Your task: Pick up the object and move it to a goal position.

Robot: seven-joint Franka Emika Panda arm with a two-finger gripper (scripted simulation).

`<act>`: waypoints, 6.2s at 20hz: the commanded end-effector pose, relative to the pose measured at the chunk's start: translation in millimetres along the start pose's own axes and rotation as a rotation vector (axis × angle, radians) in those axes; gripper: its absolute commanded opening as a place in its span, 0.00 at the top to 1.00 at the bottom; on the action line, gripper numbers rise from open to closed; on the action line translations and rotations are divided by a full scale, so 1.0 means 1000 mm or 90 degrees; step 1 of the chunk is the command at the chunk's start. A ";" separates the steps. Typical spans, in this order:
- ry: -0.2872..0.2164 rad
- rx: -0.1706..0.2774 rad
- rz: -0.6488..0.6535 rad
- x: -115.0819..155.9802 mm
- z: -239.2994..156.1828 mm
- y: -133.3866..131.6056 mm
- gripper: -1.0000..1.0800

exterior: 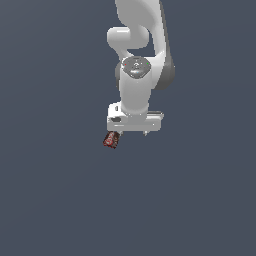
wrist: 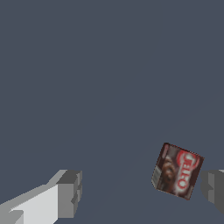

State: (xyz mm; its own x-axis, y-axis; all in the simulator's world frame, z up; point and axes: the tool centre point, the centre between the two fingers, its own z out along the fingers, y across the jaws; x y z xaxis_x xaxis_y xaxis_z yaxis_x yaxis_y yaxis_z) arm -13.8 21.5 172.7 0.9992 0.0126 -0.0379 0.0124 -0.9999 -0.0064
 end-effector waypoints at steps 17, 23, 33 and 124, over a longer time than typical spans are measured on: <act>0.016 0.005 0.005 0.002 -0.009 0.019 0.04; 0.017 0.006 0.036 -0.005 0.010 0.032 0.04; 0.021 0.006 0.144 -0.039 0.070 0.077 0.04; 0.025 -0.001 0.225 0.037 -0.170 0.154 1.00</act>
State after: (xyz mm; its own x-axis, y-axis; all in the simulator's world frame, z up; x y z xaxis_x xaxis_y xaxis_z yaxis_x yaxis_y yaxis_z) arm 27.3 -131.9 330.5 0.9422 -0.3350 0.0013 -0.3350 -0.9422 0.0011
